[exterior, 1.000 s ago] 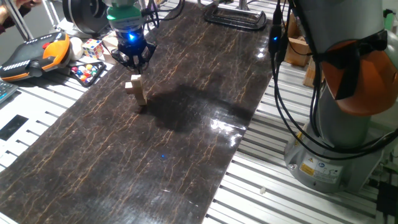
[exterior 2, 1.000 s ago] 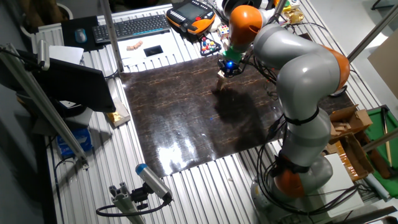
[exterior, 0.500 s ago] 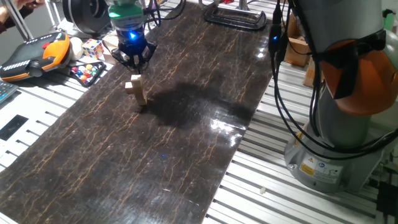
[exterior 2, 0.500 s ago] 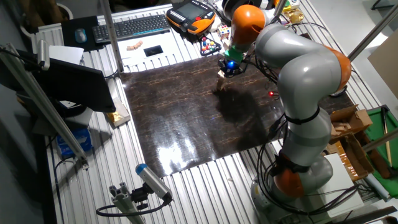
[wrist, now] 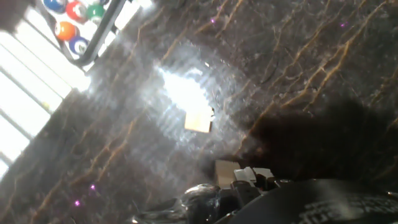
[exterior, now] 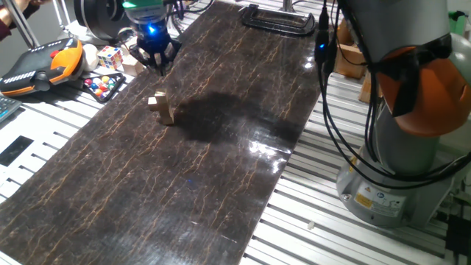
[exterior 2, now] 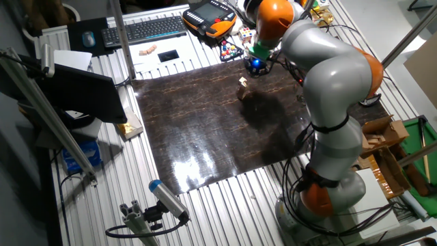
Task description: Stack the blocks in a vertical line of five
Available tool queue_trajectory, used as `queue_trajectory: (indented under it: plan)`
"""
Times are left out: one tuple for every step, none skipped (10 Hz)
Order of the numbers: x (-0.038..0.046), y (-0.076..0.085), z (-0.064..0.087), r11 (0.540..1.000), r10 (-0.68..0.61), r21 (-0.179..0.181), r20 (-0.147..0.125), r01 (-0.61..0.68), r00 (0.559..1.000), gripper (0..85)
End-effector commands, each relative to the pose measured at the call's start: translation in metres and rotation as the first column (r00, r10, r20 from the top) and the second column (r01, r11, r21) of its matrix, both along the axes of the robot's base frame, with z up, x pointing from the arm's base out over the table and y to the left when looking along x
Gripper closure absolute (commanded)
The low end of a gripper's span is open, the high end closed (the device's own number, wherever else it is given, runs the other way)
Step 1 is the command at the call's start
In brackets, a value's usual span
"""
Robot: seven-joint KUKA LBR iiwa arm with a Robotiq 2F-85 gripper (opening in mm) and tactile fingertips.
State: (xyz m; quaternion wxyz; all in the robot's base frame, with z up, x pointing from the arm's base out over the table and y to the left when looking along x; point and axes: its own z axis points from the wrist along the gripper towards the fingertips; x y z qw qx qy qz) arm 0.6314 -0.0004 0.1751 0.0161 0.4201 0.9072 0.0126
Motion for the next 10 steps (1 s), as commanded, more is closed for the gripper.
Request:
queue_trajectory:
  plan:
    - [0.0053,-0.002,-0.004,1.0,-0.027,-0.001,0.002,0.027,1.0,84.3]
    - [0.0117,-0.003,-0.009,0.999,-0.043,-0.004,0.002,0.043,0.999,84.3]
    - [0.0184,-0.004,-0.015,0.998,-0.062,0.007,-0.005,0.062,0.998,84.3]
    - [0.0226,-0.004,-0.019,0.998,-0.063,0.007,-0.005,0.063,0.998,84.3]
    - [0.0271,-0.004,-0.022,0.998,-0.068,0.013,-0.009,0.068,0.998,84.3]
    - [0.0305,-0.004,-0.024,0.998,-0.069,0.013,-0.01,0.069,0.998,84.3]
    - [0.034,-0.005,-0.029,0.998,-0.066,0.013,-0.012,0.066,0.998,84.3]
    - [0.0379,-0.006,-0.034,0.997,-0.069,0.016,-0.012,0.069,0.998,84.3]
    - [0.0417,-0.006,-0.04,0.997,-0.069,0.017,-0.011,0.069,0.998,84.3]
    - [0.0454,-0.006,-0.045,0.998,-0.068,0.017,-0.008,0.068,0.998,84.3]
